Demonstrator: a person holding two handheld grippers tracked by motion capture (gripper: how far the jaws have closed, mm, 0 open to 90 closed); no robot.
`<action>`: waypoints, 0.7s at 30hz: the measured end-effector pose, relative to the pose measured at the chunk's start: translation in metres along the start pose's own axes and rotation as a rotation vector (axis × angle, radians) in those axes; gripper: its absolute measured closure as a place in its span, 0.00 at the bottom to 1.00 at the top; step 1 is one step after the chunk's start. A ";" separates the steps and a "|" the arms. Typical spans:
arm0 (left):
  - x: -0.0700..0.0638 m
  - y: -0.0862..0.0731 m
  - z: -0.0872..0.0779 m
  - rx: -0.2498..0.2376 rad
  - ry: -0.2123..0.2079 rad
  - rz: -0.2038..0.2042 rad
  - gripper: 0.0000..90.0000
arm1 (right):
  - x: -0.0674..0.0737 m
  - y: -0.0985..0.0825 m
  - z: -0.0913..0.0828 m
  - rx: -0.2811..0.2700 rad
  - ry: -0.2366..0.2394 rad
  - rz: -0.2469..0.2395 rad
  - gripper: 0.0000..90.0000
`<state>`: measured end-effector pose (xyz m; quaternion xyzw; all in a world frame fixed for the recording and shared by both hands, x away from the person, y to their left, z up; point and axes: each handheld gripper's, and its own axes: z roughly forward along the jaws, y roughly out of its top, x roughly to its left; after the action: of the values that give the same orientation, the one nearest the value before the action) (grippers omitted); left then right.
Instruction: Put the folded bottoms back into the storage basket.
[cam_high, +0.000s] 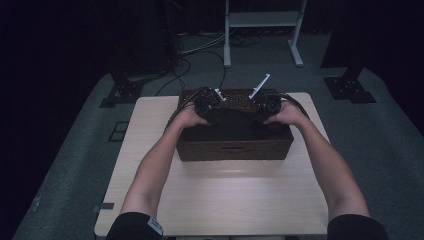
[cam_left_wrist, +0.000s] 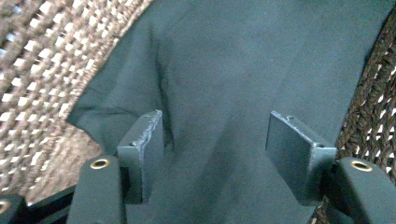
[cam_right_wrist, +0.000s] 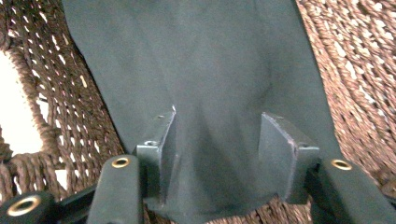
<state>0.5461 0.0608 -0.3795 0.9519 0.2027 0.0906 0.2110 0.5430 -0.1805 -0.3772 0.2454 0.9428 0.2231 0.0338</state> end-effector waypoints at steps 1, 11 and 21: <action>0.000 0.000 -0.001 -0.006 -0.004 -0.006 0.37 | 0.000 -0.001 -0.002 -0.006 0.000 0.004 0.50; -0.005 -0.001 -0.017 -0.044 -0.002 -0.029 0.33 | 0.008 -0.009 -0.023 -0.057 -0.002 0.019 0.47; -0.017 -0.003 -0.027 -0.080 -0.008 -0.003 0.30 | 0.018 -0.021 -0.034 -0.094 -0.007 0.011 0.46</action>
<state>0.5233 0.0659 -0.3579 0.9428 0.1996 0.0947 0.2498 0.5119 -0.2016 -0.3552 0.2497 0.9297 0.2666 0.0475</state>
